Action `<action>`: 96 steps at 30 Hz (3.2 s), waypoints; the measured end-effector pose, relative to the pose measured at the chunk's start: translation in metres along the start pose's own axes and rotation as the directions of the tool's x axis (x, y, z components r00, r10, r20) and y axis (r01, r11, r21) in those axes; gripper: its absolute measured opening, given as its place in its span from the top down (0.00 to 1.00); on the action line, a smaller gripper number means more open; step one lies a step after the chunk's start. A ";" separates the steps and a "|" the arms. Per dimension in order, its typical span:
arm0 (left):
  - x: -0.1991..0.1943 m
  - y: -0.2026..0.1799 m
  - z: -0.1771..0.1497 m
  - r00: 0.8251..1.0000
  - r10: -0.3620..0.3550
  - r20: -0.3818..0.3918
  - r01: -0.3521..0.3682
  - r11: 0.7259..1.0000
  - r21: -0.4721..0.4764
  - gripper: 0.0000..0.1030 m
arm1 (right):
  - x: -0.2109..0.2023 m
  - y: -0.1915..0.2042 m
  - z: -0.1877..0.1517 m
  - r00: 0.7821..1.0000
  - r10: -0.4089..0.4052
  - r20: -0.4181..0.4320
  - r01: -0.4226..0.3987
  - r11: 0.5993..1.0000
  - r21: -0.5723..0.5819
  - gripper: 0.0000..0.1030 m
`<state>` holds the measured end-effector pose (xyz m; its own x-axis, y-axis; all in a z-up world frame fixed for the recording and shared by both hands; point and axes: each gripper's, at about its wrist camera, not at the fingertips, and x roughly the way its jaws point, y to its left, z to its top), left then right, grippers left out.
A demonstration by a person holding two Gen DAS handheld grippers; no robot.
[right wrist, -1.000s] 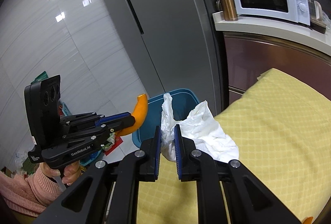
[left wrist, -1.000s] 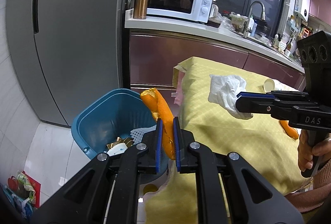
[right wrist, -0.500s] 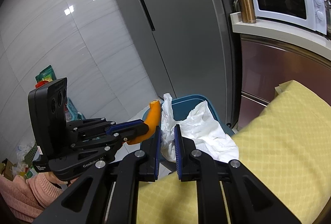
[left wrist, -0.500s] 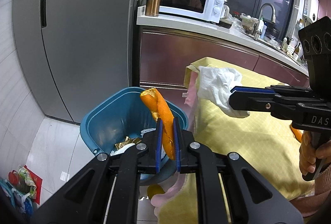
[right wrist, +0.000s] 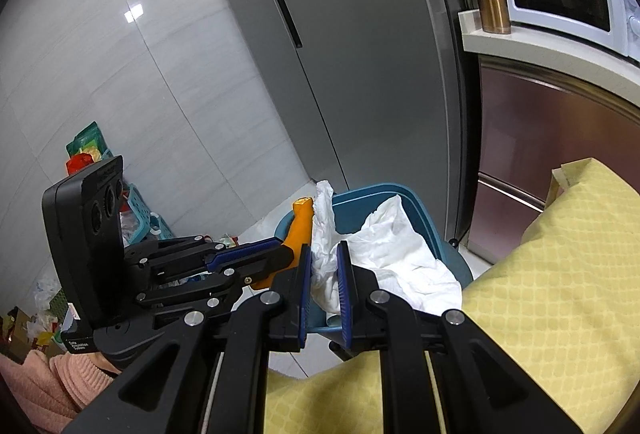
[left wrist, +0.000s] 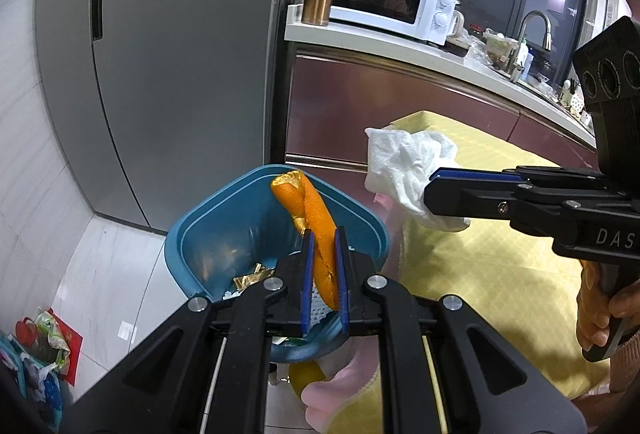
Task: Collect trash
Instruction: 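Lower both tools into the teal bin and open them to drop peel and tissue, then move both open tools back over the table toward the remaining peel and cup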
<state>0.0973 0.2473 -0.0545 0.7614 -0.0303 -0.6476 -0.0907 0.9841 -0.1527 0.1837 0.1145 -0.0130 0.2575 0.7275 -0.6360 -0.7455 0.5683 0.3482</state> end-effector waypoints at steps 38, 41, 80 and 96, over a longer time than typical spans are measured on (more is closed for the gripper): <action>0.059 0.024 -0.006 0.994 0.063 -0.088 -0.070 0.994 -0.084 0.89 | 0.089 -0.008 0.007 0.981 -0.046 -0.190 0.051 0.998 0.020 0.89; 0.064 0.026 -0.008 0.993 0.067 -0.099 -0.076 0.993 -0.092 0.89 | 0.096 -0.008 0.008 0.977 -0.050 -0.206 0.057 0.998 0.029 0.88; 0.007 -0.064 -0.012 0.992 -0.121 0.048 0.118 0.992 0.050 0.42 | -0.061 -0.048 -0.041 0.994 -0.112 0.019 0.110 0.989 0.099 0.60; 0.017 -0.248 -0.041 0.850 -0.502 -0.160 0.527 0.817 0.236 0.41 | -0.203 -0.139 -0.125 0.907 -0.395 0.146 0.317 0.869 0.380 0.57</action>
<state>0.1064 -0.0044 -0.0583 0.5898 -0.5479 -0.5932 0.4784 0.8289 -0.2899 0.1581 -0.1604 -0.0189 0.6176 0.4919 -0.6137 -0.3329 0.8704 0.3627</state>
